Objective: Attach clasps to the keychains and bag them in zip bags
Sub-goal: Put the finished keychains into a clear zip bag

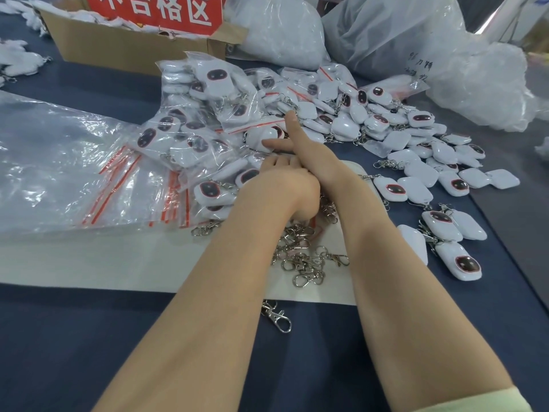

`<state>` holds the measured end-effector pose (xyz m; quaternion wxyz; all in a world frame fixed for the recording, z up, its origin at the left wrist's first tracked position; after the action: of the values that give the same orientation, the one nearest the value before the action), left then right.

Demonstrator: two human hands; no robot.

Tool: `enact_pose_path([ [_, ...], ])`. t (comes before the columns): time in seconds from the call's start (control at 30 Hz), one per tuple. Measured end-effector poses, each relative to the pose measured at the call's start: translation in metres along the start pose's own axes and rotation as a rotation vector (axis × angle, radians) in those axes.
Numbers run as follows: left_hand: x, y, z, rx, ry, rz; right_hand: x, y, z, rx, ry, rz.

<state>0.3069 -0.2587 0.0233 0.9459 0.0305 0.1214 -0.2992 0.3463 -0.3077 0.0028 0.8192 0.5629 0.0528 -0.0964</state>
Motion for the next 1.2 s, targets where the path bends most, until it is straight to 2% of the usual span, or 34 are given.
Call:
enact_pose_path([
  [0.13,0.000,0.000,0.001,-0.018,-0.017,-0.010,-0.002,0.003,0.005,0.060,-0.083,0.060],
  [0.3,0.000,-0.007,0.004,-0.031,-0.048,-0.041,-0.012,0.013,0.046,0.124,-0.495,0.192],
  [0.43,0.002,-0.010,0.004,-0.043,-0.070,-0.049,-0.016,-0.009,0.066,0.216,-0.645,0.116],
  [0.53,0.003,-0.009,0.005,-0.054,-0.098,-0.052,-0.010,-0.023,0.070,0.600,-0.608,0.066],
  [0.57,0.003,-0.009,0.005,-0.058,-0.102,-0.054,-0.008,-0.027,0.068,0.759,-0.575,0.049],
  [0.63,0.004,-0.009,0.006,-0.069,-0.116,-0.055,-0.002,-0.034,0.068,0.918,-0.485,0.055],
  [0.67,0.004,-0.009,0.007,-0.074,-0.125,-0.056,0.001,-0.037,0.060,1.031,-0.417,-0.005],
  [0.7,0.004,-0.009,0.007,-0.080,-0.134,-0.058,0.005,-0.041,0.059,1.047,-0.384,-0.032],
  [0.77,0.004,-0.008,0.008,-0.091,-0.142,-0.063,0.001,-0.034,0.064,0.907,-0.437,0.052],
  [0.8,0.004,-0.008,0.008,-0.096,-0.144,-0.065,-0.004,-0.029,0.068,0.933,-0.459,0.114],
  [0.87,0.004,-0.008,0.008,-0.104,-0.148,-0.064,-0.001,-0.027,0.059,1.233,-0.373,0.060],
  [1.03,0.006,-0.008,0.008,-0.090,-0.144,-0.052,-0.001,-0.019,0.048,1.333,-0.276,0.083],
  [1.2,0.007,-0.007,0.009,-0.101,-0.159,-0.057,-0.001,-0.022,0.051,1.131,-0.357,0.072],
])
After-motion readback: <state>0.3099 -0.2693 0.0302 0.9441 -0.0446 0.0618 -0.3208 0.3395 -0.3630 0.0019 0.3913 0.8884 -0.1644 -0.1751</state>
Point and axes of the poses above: each hand's wrist, its own x-axis towards the middle knuckle, its own z-axis out of the back of the hand, y = z × x, the point moved 9 cm from there along x, towards the middle knuckle, and after that the axes turned 2 degrees about z, right-handed, at the moved point
